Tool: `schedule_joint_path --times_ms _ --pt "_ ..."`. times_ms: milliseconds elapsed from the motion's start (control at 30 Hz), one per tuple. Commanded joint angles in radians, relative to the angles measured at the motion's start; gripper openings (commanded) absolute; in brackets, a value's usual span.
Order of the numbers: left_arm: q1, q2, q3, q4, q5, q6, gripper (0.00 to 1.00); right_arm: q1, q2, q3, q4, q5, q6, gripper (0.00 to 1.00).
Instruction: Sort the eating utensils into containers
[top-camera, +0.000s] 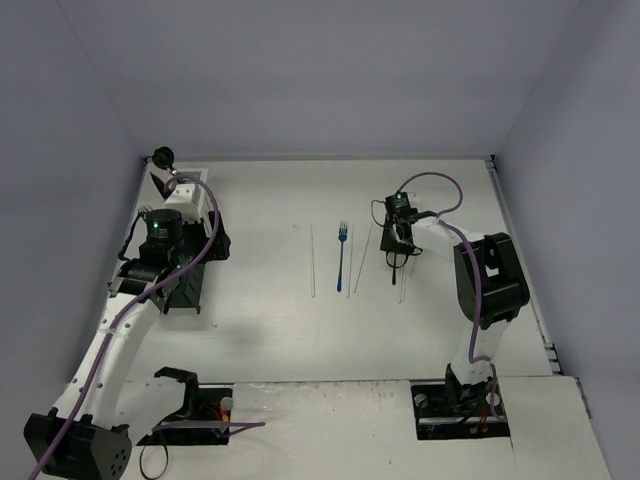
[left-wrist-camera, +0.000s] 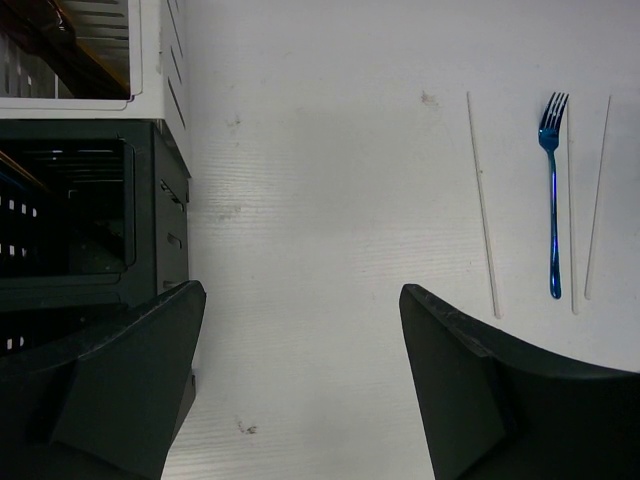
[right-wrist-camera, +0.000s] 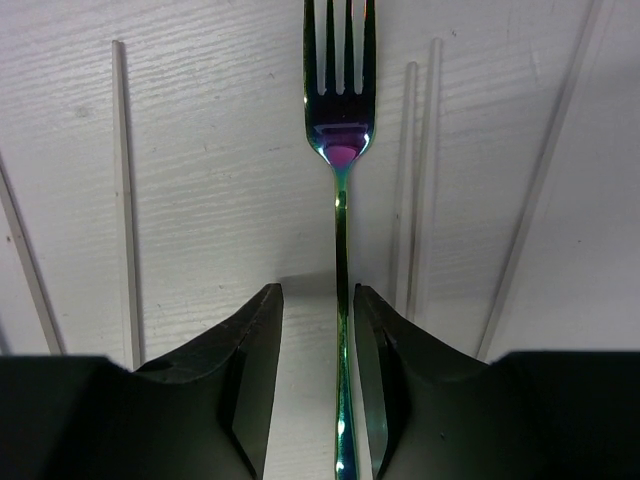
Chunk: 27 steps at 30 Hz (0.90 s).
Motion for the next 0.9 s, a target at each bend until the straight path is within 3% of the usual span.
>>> schedule_joint_path --times_ms 0,133,233,400,633,867 --pt "-0.002 -0.011 0.012 0.044 0.015 0.008 0.76 -0.01 0.002 0.028 0.009 0.034 -0.006 0.26" --pt "-0.002 -0.01 0.012 0.049 0.028 0.005 0.76 -0.011 0.018 0.042 0.009 0.021 -0.02 0.07" --pt "-0.004 0.003 0.024 0.043 0.045 -0.002 0.76 -0.01 0.012 0.06 0.009 0.001 -0.043 0.0" --pt "-0.004 0.04 0.11 0.01 0.196 -0.065 0.76 0.005 -0.071 0.087 0.01 -0.042 -0.127 0.0" --pt "-0.016 0.099 0.255 0.025 0.436 -0.214 0.76 0.215 -0.338 0.074 0.018 -0.079 -0.331 0.0" --pt "-0.105 0.142 0.325 0.159 0.472 -0.298 0.76 0.409 -0.51 0.046 0.086 -0.232 -0.37 0.0"
